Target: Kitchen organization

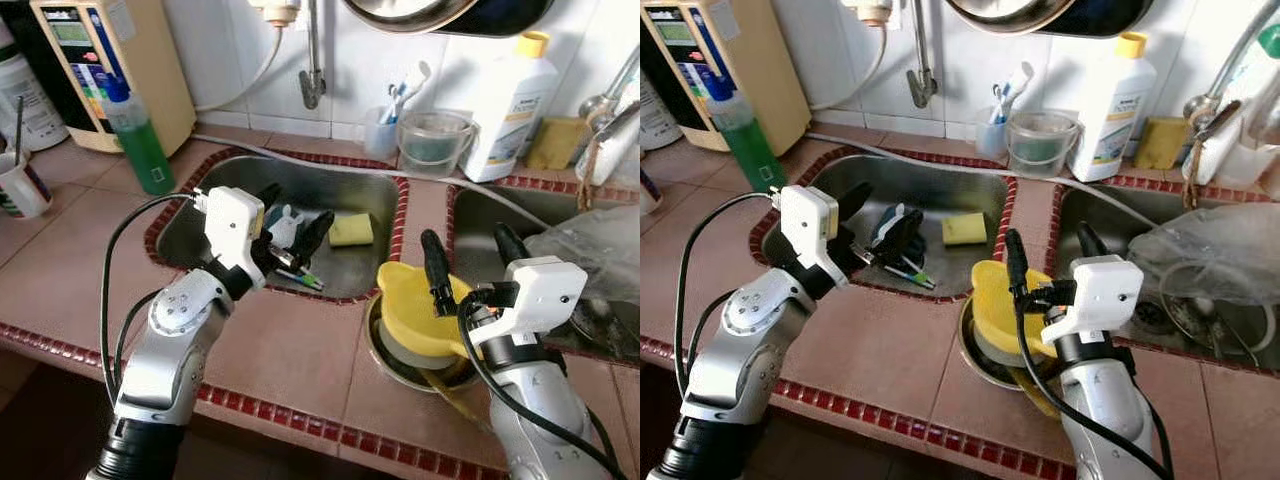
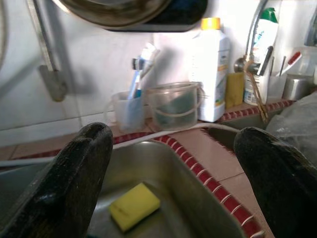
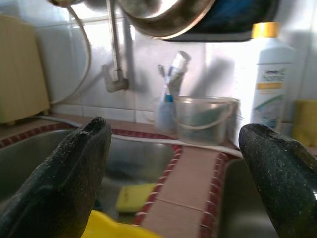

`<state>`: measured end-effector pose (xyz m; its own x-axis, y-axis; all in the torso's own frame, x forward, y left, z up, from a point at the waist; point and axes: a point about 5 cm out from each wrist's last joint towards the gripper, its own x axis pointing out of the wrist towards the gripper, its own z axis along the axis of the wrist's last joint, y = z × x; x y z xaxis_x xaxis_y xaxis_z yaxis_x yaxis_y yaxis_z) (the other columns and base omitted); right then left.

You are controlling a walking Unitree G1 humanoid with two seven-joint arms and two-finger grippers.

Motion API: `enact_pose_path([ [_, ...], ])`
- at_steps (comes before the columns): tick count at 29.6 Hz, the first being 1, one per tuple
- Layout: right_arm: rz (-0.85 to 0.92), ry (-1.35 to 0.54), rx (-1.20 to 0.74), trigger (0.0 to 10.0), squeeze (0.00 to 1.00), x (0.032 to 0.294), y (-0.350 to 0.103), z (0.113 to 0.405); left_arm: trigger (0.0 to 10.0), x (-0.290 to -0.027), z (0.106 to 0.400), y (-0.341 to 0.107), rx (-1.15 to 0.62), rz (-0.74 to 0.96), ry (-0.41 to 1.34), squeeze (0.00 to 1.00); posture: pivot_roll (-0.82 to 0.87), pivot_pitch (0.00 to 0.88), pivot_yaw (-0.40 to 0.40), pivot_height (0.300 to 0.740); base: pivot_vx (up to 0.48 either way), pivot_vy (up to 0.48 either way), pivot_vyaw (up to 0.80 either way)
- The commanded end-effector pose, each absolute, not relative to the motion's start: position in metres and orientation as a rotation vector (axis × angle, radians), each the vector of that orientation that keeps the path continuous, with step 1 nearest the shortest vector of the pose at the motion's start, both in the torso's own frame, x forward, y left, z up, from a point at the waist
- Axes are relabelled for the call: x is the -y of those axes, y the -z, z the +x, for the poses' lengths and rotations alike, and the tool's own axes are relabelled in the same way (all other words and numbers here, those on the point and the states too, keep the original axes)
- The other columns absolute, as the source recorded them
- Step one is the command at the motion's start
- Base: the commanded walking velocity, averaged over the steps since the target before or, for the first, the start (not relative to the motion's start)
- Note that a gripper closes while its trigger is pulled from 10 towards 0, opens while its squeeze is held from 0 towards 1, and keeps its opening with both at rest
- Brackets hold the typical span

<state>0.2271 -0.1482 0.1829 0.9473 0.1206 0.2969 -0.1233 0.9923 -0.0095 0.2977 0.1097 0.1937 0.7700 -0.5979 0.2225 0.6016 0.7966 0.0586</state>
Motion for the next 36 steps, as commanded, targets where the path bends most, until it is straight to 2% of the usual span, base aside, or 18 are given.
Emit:
enact_pose_path([
  [1, -0.001, -0.119, 0.327, 10.0, 0.00, 0.150, -0.189, 0.226, 10.0, -0.104, 0.297, -0.200, 0.261, -0.012, 0.673, 0.00, -0.23, 0.053, 0.066, 0.711, 0.000, -0.480, 0.00],
  [7, -0.004, -0.123, 0.328, 10.0, 0.00, 0.149, -0.189, 0.227, 10.0, -0.104, 0.299, -0.200, 0.263, -0.013, 0.669, 0.00, -0.23, 0.045, 0.065, 0.711, 0.000, -0.480, 0.00],
  [11, -0.005, -0.130, 0.325, 10.0, 0.00, 0.149, -0.189, 0.227, 10.0, -0.103, 0.300, -0.201, 0.270, -0.052, 0.659, 0.00, -0.23, 0.042, 0.065, 0.711, 0.000, 0.000, 0.00],
  [29, -0.008, -0.134, 0.270, 10.0, 0.00, 0.154, -0.181, 0.222, 10.0, -0.123, 0.300, -0.198, 0.246, 0.069, 0.646, 0.00, -0.23, 0.060, 0.061, 0.711, 0.000, 0.000, 0.00],
  [36, 0.031, -0.134, 0.237, 10.0, 0.00, 0.154, -0.177, 0.222, 10.0, -0.118, 0.290, -0.191, 0.211, 0.107, 0.705, 0.00, -0.22, 0.069, 0.061, 0.711, 0.000, 0.000, 0.00],
])
